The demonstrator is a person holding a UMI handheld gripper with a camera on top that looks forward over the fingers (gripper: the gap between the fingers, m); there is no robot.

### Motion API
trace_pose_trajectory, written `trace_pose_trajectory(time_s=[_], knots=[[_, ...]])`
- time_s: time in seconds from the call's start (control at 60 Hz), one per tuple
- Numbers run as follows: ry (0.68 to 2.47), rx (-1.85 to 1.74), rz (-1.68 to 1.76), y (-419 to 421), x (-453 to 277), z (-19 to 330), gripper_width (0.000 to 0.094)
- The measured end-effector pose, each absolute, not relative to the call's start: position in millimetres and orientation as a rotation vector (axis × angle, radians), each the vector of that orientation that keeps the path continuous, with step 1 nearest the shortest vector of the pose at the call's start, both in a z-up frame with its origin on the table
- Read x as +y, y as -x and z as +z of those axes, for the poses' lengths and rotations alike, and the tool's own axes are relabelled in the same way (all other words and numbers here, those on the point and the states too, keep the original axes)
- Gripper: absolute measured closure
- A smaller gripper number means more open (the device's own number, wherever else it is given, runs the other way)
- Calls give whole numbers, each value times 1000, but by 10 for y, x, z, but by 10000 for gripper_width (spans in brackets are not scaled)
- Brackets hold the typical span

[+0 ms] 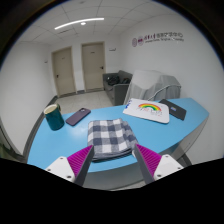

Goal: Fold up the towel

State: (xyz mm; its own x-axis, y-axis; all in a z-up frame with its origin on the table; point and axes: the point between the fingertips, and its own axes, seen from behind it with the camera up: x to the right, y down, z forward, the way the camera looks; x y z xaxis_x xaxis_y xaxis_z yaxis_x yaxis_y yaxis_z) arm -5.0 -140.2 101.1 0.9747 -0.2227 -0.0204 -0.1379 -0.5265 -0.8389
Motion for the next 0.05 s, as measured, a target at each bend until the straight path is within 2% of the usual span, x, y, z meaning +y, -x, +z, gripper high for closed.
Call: trace_pose_trajectory(time_s=[0.05], knots=[[2130, 249, -80, 203, -1596, 1127, 96]])
